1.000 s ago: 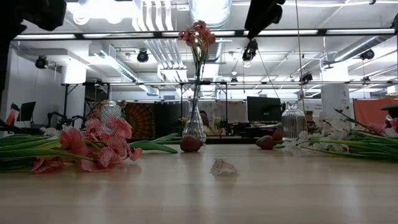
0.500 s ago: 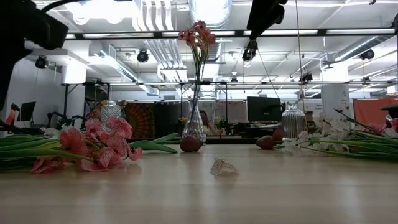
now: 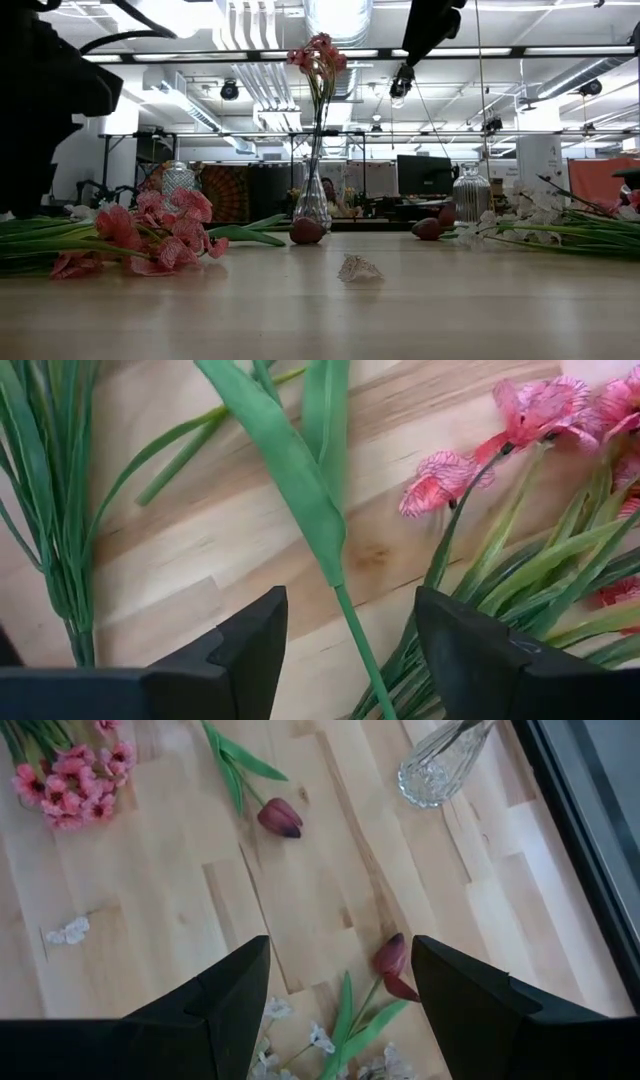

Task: Sort flowers into vase by color
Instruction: Put the purple red tulip into the left transparent vase

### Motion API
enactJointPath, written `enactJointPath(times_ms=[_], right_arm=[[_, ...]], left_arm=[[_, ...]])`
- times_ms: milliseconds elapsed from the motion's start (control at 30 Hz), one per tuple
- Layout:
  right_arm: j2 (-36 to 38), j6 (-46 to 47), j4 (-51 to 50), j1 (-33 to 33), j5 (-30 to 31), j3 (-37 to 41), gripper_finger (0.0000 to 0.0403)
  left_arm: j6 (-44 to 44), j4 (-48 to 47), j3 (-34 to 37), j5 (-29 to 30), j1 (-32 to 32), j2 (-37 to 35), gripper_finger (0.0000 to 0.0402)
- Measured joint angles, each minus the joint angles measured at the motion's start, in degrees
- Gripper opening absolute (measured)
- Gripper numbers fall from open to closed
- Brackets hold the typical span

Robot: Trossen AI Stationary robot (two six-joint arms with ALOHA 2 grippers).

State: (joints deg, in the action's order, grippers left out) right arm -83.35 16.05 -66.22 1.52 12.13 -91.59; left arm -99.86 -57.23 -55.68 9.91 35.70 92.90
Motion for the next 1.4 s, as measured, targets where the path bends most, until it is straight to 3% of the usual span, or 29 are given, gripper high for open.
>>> enactJointPath(times_ms=[567,1067,1400], right_arm=[[-0.02,1.30,-1.47,1.26,0.03,1.02,0.0237],[-0.02,2.43,-0.73,1.99,0.12,4.12,0.0237],[-0.02,2.43,-0.72,1.99,1.55,4.13,0.0237]], left_arm=[[-0.87,1.92,3.10,0.00,-0.02,0.51,0.0179],[-1.56,7.99,6.55,0.13,-0.02,0.68,0.0046],[0.38,9.65,6.89,1.14,-0.02,0.68,0.0004]])
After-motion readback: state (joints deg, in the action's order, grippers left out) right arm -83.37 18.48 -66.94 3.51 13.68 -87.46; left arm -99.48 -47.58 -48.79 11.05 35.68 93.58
